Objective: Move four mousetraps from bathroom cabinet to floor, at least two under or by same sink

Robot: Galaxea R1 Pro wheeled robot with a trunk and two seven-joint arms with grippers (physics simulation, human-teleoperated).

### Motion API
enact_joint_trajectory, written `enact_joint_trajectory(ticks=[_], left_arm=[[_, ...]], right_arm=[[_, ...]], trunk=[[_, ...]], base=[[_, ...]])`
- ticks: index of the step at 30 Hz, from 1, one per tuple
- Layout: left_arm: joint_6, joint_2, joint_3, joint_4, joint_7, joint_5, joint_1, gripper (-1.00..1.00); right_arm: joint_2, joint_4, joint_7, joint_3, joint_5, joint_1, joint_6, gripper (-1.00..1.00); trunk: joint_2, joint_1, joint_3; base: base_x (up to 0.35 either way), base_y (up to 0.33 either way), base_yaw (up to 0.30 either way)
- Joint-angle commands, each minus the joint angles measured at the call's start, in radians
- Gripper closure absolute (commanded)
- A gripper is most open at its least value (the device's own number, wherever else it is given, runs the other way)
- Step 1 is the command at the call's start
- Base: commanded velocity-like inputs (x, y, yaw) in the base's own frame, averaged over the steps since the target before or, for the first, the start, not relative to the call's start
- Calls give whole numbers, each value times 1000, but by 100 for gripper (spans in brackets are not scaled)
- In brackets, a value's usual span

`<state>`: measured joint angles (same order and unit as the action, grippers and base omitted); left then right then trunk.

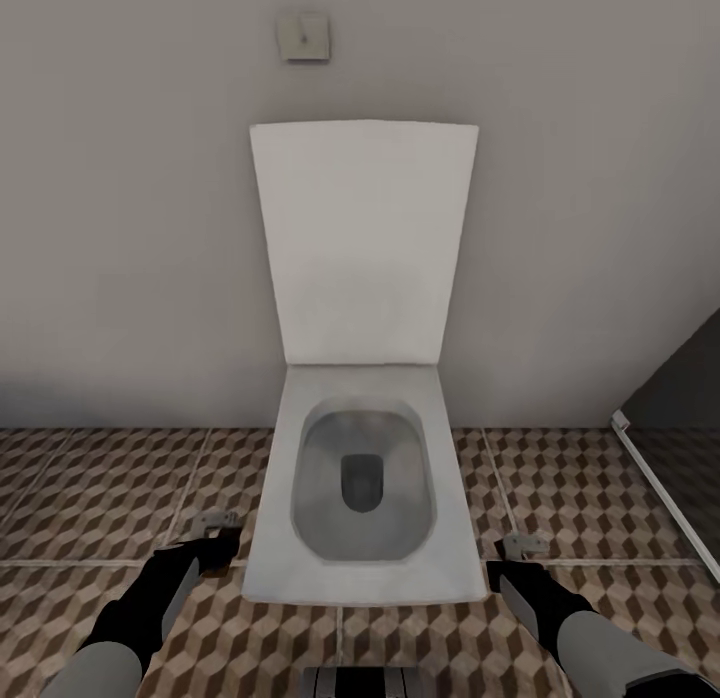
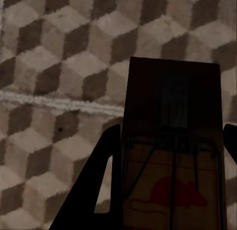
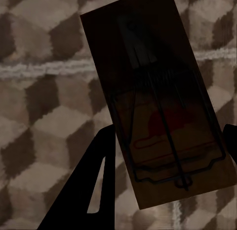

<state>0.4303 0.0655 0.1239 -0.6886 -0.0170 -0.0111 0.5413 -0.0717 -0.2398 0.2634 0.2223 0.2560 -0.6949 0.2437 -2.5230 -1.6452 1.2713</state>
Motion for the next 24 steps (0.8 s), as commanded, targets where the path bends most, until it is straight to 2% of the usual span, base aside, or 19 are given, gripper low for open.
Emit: enact_joint_trajectory(ticks=[1,24], left_arm=[[5,0,0,-2,-4,-3,0,100],[5,0,1,0,1,-1,0,100]], right_arm=[[-1,-3,4,9,9,0,6,100],[-1,-3,0,9,9,-1,5,100]], trunk=[[0,0,1],[0,0,1]], base=[[0,0,0],[0,0,0]])
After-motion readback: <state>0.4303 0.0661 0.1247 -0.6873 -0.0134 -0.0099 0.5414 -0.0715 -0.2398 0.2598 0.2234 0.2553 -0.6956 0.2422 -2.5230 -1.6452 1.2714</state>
